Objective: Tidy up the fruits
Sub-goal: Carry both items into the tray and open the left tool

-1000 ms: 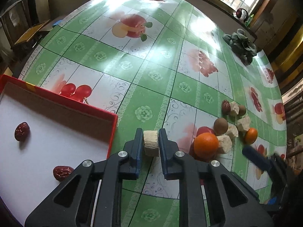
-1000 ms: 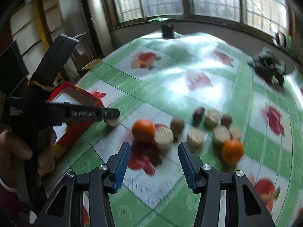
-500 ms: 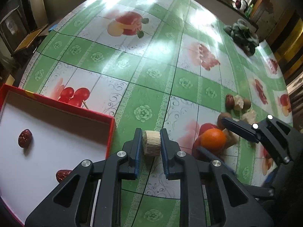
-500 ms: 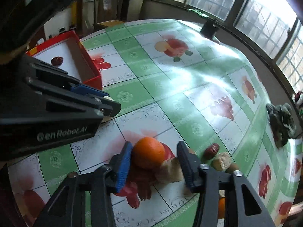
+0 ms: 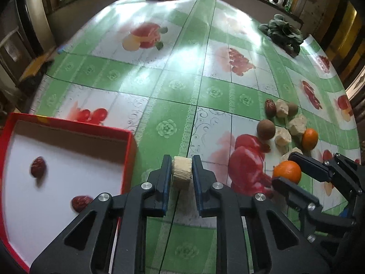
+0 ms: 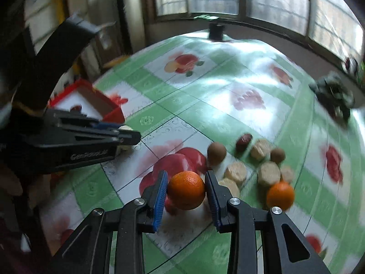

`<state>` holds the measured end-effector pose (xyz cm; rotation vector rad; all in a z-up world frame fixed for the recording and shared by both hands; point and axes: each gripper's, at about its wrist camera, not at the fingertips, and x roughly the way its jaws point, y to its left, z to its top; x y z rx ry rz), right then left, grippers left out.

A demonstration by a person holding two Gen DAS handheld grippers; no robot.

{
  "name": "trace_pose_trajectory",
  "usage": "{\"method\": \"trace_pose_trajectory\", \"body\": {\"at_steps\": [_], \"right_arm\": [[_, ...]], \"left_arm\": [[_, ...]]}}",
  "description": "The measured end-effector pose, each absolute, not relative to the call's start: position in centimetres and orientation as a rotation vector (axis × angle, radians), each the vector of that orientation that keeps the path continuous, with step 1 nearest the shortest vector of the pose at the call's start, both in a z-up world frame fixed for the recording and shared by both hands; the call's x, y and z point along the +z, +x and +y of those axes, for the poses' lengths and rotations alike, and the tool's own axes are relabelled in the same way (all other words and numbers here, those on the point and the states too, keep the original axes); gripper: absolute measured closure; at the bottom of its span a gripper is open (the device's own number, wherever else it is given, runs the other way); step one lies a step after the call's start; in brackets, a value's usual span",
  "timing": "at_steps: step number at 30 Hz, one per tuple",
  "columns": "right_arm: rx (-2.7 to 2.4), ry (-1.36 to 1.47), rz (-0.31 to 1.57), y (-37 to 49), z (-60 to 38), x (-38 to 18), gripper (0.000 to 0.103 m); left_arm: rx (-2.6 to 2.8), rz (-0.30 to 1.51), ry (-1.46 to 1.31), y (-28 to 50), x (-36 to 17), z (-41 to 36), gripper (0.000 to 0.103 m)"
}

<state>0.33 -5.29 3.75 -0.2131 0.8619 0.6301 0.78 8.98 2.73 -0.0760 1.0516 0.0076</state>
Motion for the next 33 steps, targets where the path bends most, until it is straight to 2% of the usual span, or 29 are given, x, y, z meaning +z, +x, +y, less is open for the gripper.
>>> {"method": "trace_pose_trajectory", "body": {"at_steps": [11, 24, 33], "right_arm": [[0.555, -0.004, 0.769, -4.5, -7.1, 6.5, 0.070], [0.623, -0.078, 0.764, -8.3, -2.0, 7.4, 0.070], [0.673, -0.144, 0.756, -9.3, 1.9, 8.1, 0.070]], "left_arm": [[-0.053, 0.972, -0.114, -4.9, 5.7, 10.4, 0.086], [0.114, 0.869, -0.037, -9.8, 7.4, 14.7, 0.086], [0.162, 0.875, -0.083, -11.0, 7.0, 18.0, 0.086]]}}
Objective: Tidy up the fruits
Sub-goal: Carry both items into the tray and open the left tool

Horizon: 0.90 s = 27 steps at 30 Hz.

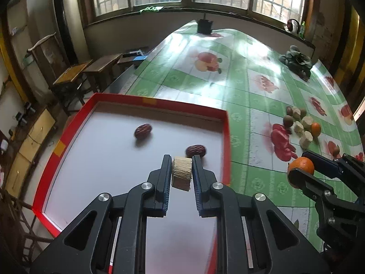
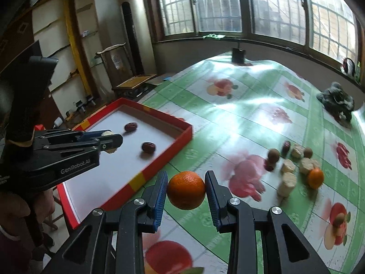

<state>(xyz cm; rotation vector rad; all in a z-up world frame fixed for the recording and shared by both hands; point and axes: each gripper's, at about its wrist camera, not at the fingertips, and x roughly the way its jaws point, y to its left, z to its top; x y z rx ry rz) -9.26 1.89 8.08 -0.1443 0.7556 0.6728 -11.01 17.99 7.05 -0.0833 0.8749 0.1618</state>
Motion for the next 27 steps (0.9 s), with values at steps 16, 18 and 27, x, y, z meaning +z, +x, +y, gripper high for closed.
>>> {"method": "trace_pose_trajectory", "body": {"at_steps": [16, 18, 27], "right_arm": [[0.791, -0.235, 0.760, -8.7, 9.3, 8.0, 0.070], [0.800, -0.244, 0.763, -8.6, 9.9, 7.7, 0.070], [0.840, -0.270, 0.780, -8.3, 12.7, 7.0, 0.070]], "left_arm": [[0.289, 0.888, -0.107, -11.0, 5.3, 23.2, 0.086], [0.292, 0.891, -0.114, -10.9, 5.2, 23.6, 0.086], [0.254, 0.924, -0.188, -10.4, 4.5, 25.4, 0.086]]}}
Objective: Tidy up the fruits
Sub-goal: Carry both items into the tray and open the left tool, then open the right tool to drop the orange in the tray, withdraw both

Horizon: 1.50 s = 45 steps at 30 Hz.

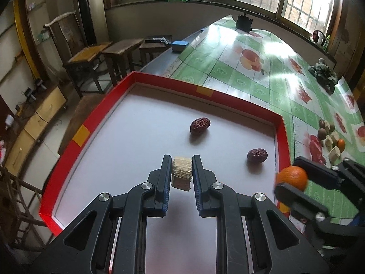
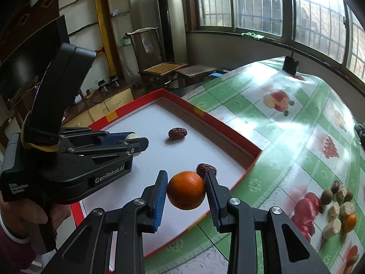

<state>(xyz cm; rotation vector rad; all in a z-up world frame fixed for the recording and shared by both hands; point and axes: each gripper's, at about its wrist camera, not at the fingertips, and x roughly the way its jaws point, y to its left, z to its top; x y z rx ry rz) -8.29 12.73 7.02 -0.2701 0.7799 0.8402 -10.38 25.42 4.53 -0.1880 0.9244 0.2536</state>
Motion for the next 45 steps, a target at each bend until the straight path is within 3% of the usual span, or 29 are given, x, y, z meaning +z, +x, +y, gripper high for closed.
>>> {"method": "trace_pose_trajectory", "body": {"at_steps": [17, 21, 25, 26, 45], "right_arm": [[0.872, -0.315, 0.834, -7.7, 15.7, 3.6, 0.070], [0.876, -0.297, 0.825, -7.7, 15.3, 3.6, 0.060], [0.876, -0.275, 0.817, -7.9, 14.4, 4.1, 0.059], [0.875, -0.270, 0.816, -7.9, 14.1, 4.2, 0.059], [0.770, -0.164, 0.773, -9.1, 7.3, 6.6, 0.057]], "left_arm": [[0.230, 0.979, -0.219, -9.8, 3.6, 26.3, 0.086], [0.201, 0.981, -0.263, -9.8, 3.6, 26.7, 0.083], [0.198, 0.969, -0.280, -10.0, 3.9, 26.9, 0.051], [0.197, 0.959, -0.277, -10.2, 4.1, 26.8, 0.050], [0.253, 0.838, -0.100, -11.2, 6.8, 20.3, 0.050]]}}
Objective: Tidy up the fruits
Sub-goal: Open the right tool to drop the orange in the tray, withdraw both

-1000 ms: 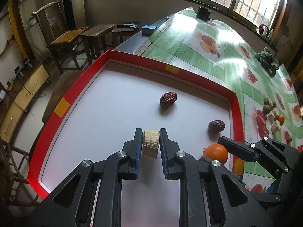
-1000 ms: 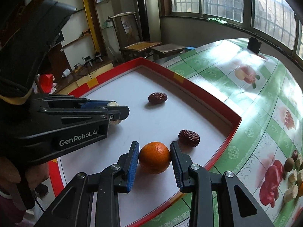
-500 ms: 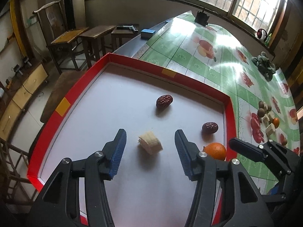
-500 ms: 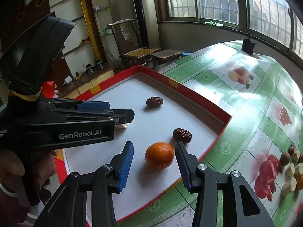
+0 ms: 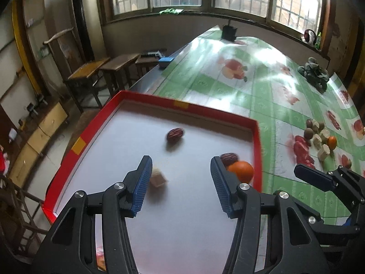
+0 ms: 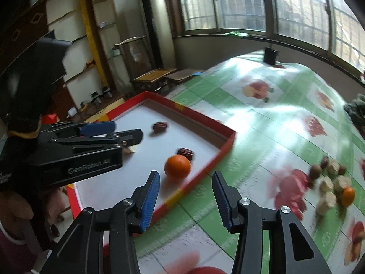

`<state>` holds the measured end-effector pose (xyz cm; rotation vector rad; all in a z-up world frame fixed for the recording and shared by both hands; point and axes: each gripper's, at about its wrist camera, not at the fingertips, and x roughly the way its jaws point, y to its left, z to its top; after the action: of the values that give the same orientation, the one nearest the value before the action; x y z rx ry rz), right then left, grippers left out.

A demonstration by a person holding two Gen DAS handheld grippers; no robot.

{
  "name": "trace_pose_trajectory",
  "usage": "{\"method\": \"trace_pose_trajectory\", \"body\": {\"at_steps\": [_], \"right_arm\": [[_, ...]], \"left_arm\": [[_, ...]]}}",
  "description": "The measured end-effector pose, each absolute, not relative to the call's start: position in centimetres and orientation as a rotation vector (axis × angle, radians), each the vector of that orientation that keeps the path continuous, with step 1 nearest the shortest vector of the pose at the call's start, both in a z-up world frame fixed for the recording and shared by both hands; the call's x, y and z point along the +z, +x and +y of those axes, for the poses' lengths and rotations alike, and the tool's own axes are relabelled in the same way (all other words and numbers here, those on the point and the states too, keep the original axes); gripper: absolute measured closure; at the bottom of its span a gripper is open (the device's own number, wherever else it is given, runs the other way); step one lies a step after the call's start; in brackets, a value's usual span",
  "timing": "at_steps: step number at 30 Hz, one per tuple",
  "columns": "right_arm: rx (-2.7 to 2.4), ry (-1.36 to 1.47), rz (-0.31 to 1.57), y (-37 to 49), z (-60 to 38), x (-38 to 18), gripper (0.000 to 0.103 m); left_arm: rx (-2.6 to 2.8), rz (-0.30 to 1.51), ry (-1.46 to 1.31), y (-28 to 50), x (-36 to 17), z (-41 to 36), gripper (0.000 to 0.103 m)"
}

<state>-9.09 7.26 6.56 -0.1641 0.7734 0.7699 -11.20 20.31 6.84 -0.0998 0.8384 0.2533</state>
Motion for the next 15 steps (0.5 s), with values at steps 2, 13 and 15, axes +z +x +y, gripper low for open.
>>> {"method": "trace_pose_trajectory", "body": {"at_steps": [2, 13, 15], "right_arm": [[0.739, -0.144, 0.781, -8.8, 6.0, 6.5, 0.057], [0.569, -0.080, 0.784, -8.2, -2.7, 7.0, 0.055], [0.538, -0.067, 0.788, -8.2, -4.4, 6.9, 0.055]], "left_arm": [[0.229, 0.836, -0.093, -10.9, 6.8, 18.9, 0.050], [0.108, 0.840, -0.044, -9.0, 6.9, 11.4, 0.050], [0.081, 0.848, -0.036, -8.5, 6.8, 10.1, 0.050]]}}
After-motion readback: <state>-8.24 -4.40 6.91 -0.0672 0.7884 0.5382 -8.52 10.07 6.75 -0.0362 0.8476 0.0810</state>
